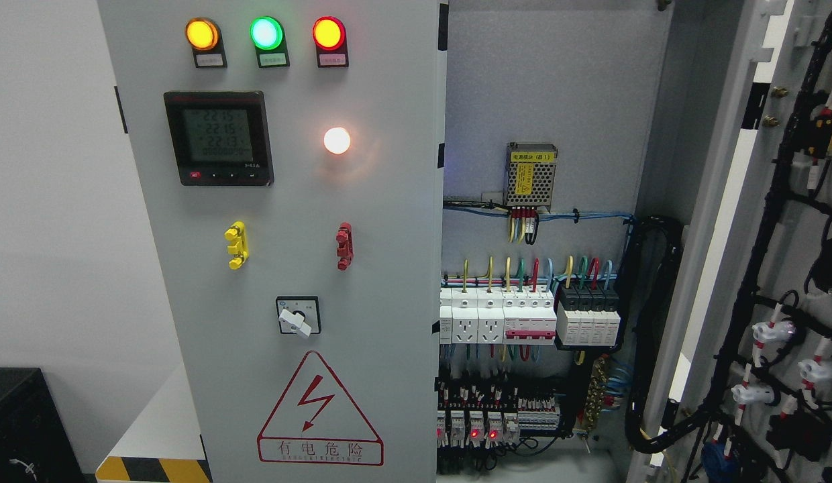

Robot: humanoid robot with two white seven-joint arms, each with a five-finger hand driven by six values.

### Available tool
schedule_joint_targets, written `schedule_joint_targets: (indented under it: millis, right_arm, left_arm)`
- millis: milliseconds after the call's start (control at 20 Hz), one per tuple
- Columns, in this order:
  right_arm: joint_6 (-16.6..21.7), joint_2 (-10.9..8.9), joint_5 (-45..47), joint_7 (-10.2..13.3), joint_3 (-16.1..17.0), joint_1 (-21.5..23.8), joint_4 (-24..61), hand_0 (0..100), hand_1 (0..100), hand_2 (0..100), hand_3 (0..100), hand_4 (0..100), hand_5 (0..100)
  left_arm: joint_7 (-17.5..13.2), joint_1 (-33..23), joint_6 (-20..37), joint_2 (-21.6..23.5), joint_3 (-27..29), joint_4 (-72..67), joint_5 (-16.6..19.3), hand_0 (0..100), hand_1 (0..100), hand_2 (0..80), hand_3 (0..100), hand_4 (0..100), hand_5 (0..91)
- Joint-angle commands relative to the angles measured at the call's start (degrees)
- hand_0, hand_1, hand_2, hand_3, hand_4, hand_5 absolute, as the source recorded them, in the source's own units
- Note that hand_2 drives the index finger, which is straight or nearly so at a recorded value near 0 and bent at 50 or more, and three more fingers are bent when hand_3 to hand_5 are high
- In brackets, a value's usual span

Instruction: Open door with both hands

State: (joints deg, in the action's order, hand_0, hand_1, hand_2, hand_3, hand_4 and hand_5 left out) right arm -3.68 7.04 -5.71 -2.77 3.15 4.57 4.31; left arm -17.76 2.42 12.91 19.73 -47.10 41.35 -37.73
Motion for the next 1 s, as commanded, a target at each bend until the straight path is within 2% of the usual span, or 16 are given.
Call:
schedule_joint_targets:
  millis: [0, 100, 200, 300, 451, 651, 751, 951]
  right_arm:
    - [-0.01, -0.01, 0.0, -0.04, 0.02, 0.0, -0.01, 0, 0, 0, 0, 0, 0]
    - [-0.01, -0.01, 0.0, -0.04, 0.02, 0.0, -0.01, 0, 0, 0, 0, 0, 0]
    - [-0.01, -0.01, 0.0, -0.04, -0.07, 0.0, -0.01, 0, 0, 0, 0, 0, 0]
    - [-0.01, -0.01, 0.0, -0.04, 0.02, 0.0, -0.01, 0, 0, 0, 0, 0, 0]
    - [-0.01, -0.01, 0.0, -0.04, 0.02, 0.0, -0.01, 0, 0, 0, 0, 0, 0]
    - [-0.01, -0.01, 0.0, -0.04, -0.07, 0.0, -0.01, 0, 0, 0, 0, 0, 0]
    - [-0.01, -0.01, 0.0, -0.04, 0.02, 0.0, -0.01, 0, 0, 0, 0, 0, 0]
    - [-0.01, -0.01, 0.0, -0.04, -0.07, 0.0, -0.01, 0, 0, 0, 0, 0, 0]
  left_arm:
    - [0.8, -2.24, 2.3, -20.86, 24.13, -54.52, 4.67, 0, 0, 0.0, 0, 0, 0.0]
    - [2.11, -2.24, 2.21, -21.75, 27.83, -54.88, 9.4, 0, 0, 0.0, 0, 0, 0.0]
    - [5.0, -2.24, 1.95, -22.45, 32.57, -54.45, 14.94, 0, 0, 0.0, 0, 0, 0.0]
    - [7.64, -2.68, 1.86, -22.54, 35.48, -53.84, 18.81, 0, 0, 0.0, 0, 0, 0.0]
    - [7.92, -3.12, 1.68, -23.77, 39.87, -53.74, 25.05, 0, 0, 0.0, 0, 0, 0.0]
    - [7.74, -3.38, 1.42, -23.77, 47.17, -53.66, 35.07, 0, 0, 0.0, 0, 0, 0.0]
    - [7.83, -3.38, 1.42, -23.77, 49.2, -53.74, 37.02, 0, 0, 0.0, 0, 0, 0.0]
    - [7.92, -3.38, 1.16, -24.3, 49.82, -53.74, 37.29, 0, 0, 0.0, 0, 0, 0.0]
